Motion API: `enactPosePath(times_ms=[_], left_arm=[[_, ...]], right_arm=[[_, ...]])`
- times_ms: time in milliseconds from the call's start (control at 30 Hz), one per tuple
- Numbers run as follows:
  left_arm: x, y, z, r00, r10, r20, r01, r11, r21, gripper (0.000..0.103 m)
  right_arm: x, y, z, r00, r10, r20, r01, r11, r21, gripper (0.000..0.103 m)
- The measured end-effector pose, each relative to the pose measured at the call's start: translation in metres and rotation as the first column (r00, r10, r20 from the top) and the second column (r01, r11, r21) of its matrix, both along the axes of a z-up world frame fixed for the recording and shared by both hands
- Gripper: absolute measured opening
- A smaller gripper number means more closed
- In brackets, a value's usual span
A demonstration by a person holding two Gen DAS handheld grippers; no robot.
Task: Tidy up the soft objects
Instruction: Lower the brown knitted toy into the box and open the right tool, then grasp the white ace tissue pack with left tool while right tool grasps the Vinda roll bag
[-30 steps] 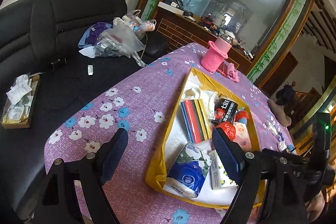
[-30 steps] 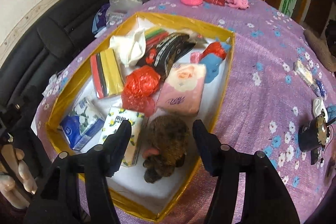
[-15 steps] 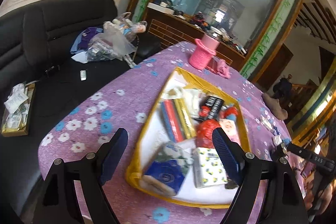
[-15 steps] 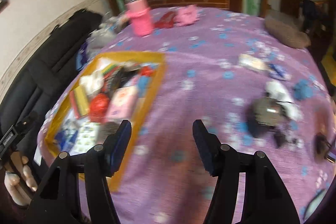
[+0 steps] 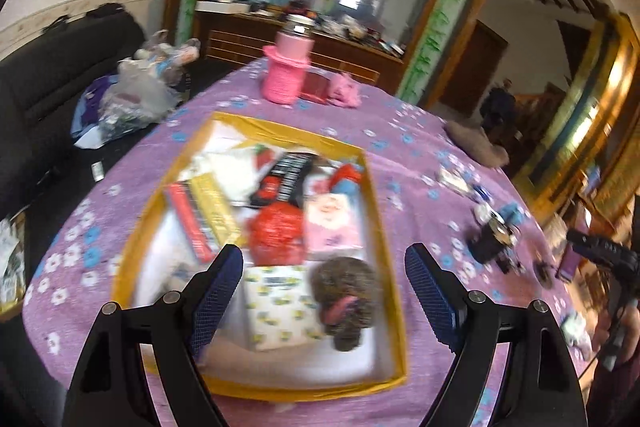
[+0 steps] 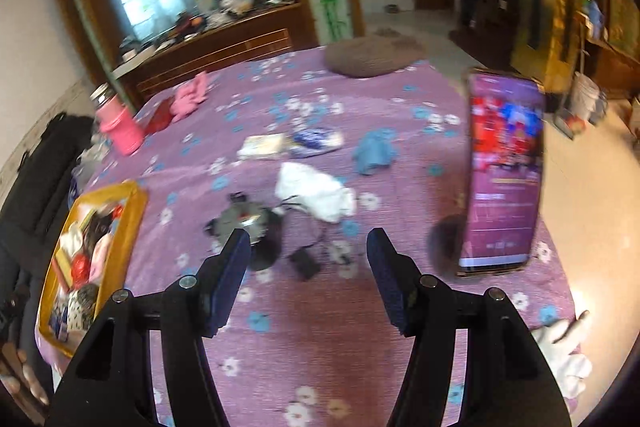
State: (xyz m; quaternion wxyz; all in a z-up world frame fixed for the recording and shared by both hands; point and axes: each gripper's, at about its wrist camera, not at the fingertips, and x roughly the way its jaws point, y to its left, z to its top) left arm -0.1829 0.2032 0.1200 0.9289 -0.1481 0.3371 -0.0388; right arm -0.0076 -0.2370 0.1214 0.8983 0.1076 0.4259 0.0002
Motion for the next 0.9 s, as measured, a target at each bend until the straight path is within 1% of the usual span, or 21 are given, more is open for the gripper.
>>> enactPosePath(times_ms=[100, 233, 367, 467, 567, 633, 700, 800, 867, 900], left_arm=[[0.008, -0.015, 0.003, 0.999, -0.041, -0.014, 0.041, 0.999, -0.010, 0.084], [0.023, -0.032, 0.010, 0.995, -0.093, -0.025, 0.093, 0.995, -0.027, 0.084], [0.049, -0.050, 0.026, 0.989, -0.144, -0.018, 0.144, 0.989, -0.024, 0.084], [0.079, -0.066, 0.037, 0.985, -0.173, -0.012, 0.173, 0.985, -0.006, 0.087], [0.112, -0.083, 0.041, 0.979, -0.202, -0.026, 0.202, 0.979, -0.004, 0.087], [0.141, -0.096, 0.040, 0.973, -0.227, -0.045, 0.226, 0.974, -0.014, 0.087], [0.177, -0.111, 0.037, 0.963, -0.257, -0.080, 0.255, 0.966, -0.033, 0.087], [0.234, -0.132, 0.025, 0.943, -0.301, -0.144, 0.292, 0.953, -0.076, 0.087], [0.272, -0.144, 0.013, 0.932, -0.312, -0.183, 0.295, 0.949, -0.113, 0.087], [0.289, -0.148, 0.007, 0.929, -0.313, -0.198, 0.291, 0.948, -0.131, 0.087]], right_arm=[[0.001, -0.010, -0.001, 1.000, -0.007, -0.005, 0.007, 1.000, 0.029, 0.059], [0.012, -0.016, -0.004, 1.000, 0.004, -0.015, -0.003, 0.999, 0.044, 0.059], [0.027, -0.017, -0.015, 0.999, 0.012, -0.041, -0.010, 0.998, 0.068, 0.059], [0.043, -0.016, -0.025, 0.997, 0.025, -0.075, -0.018, 0.996, 0.090, 0.059], [0.066, -0.016, -0.036, 0.993, 0.031, -0.117, -0.017, 0.993, 0.118, 0.059], [0.081, -0.017, -0.040, 0.990, 0.033, -0.135, -0.014, 0.990, 0.138, 0.059], [0.101, -0.018, -0.043, 0.988, 0.029, -0.152, -0.005, 0.987, 0.158, 0.059], [0.135, -0.019, -0.049, 0.980, 0.040, -0.197, -0.006, 0.986, 0.168, 0.059], [0.154, -0.019, -0.054, 0.973, 0.043, -0.225, -0.007, 0.987, 0.160, 0.059], [0.165, -0.021, -0.057, 0.972, 0.024, -0.235, 0.013, 0.988, 0.153, 0.059]])
